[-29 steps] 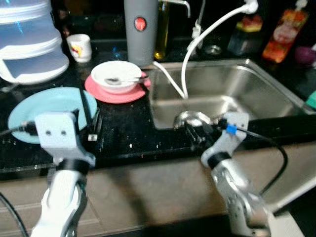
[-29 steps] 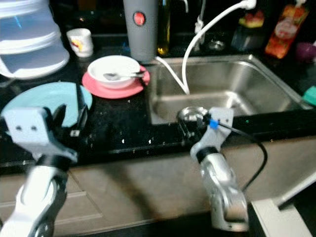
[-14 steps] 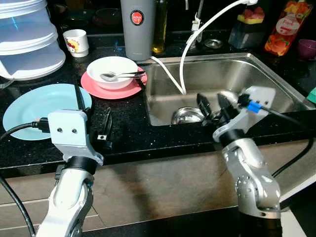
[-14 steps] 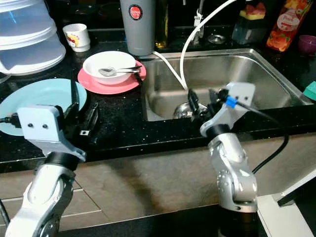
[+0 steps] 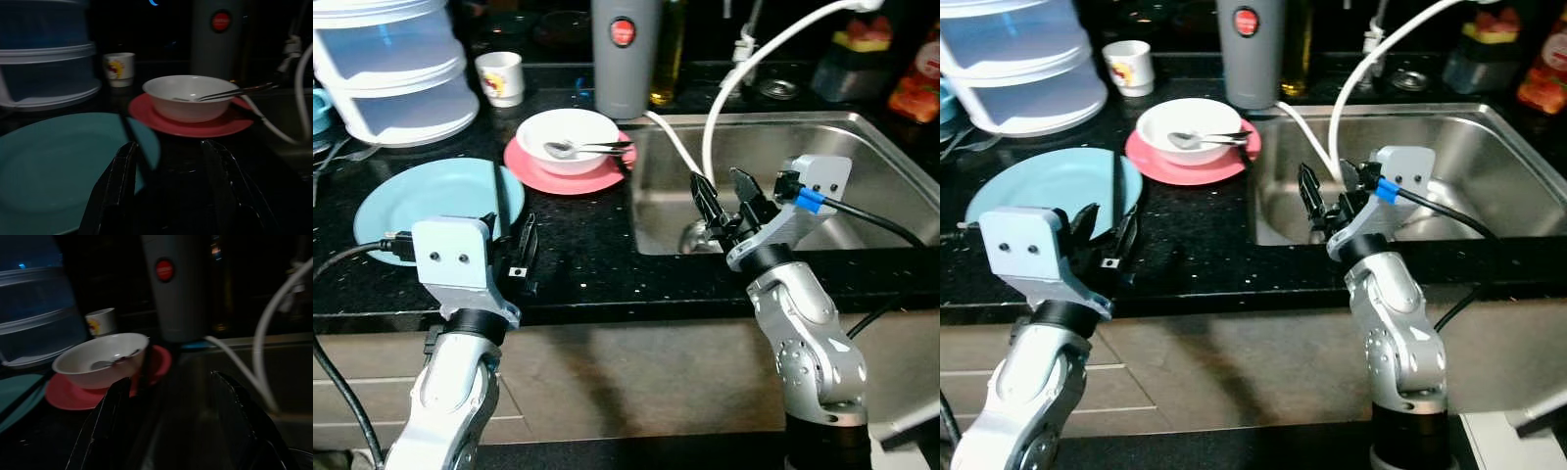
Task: Kitchen organization
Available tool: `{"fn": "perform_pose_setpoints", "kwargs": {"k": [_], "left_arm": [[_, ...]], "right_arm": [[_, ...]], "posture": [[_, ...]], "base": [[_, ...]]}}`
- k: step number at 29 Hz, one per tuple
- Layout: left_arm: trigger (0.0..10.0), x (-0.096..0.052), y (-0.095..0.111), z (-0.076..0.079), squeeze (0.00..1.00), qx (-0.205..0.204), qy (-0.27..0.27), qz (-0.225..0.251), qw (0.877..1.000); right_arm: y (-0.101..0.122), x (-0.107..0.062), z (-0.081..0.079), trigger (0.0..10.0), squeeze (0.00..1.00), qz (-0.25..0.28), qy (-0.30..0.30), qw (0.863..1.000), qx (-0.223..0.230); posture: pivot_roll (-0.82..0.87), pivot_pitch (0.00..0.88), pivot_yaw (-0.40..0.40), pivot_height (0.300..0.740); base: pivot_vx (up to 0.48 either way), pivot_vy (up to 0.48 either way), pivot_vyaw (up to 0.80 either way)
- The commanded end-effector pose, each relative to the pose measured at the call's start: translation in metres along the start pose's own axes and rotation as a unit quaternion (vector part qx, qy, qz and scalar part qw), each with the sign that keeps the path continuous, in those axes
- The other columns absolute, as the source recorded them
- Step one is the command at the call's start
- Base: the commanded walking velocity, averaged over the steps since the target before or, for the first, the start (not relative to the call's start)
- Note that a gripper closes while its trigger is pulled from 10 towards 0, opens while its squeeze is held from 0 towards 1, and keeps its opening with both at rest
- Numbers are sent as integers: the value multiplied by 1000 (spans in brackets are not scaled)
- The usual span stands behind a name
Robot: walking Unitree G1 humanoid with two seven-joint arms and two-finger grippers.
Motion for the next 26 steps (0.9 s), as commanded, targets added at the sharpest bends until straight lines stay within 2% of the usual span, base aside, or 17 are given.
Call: {"fn": "perform_pose_setpoints", "kwargs": {"k": [1, 7, 14, 17, 20, 26], "left_arm": [[10000, 0, -2, -1, 0, 1, 3, -7, 1000], [10000, 0, -3, -1, 0, 2, 3, -8, 1000], [10000, 0, -2, -2, 0, 6, 5, -7, 1000], [10000, 0, -2, -2, 0, 6, 5, -7, 1000], [10000, 1, -1, 0, 0, 7, -6, -6, 1000], [10000, 2, -2, 3, 0, 12, -14, -14, 1000]], "right_arm": [[3, 0, -3, 10000, 0, 1, 8, 1000, 6], [0, -1, -3, 10000, 0, -3, 7, 1000, 10], [-22, -15, -4, 10000, 0, -40, 3, 999, 25], [-23, -16, -2, 10000, 0, -41, -1, 999, 27], [-26, -19, 4, 10000, 0, -46, -21, 998, 37], [-28, -19, 3, 10000, 0, -47, -26, 998, 45]], "posture": [[155, 17, -28, 740], [156, 16, -29, 740], [156, 17, -29, 740], [156, 18, -27, 740], [155, 17, -26, 740], [158, 12, -28, 740]], "base": [[0, 0, 788], [0, 0, 788], [0, 0, 785], [0, 0, 779], [0, 0, 0], [0, -424, 0]]}}
Point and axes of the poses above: a point about 5 cm out from each wrist's last joint towards the gripper, its own x axis pointing out of the wrist towards the gripper, its own y axis along the axis of the wrist's last joint, z = x × y, the point moved 4 cm from there along x, pointing out of the wrist towards the gripper, and after that the axes turned 14 degrees about -x, right-handed, at the moved point
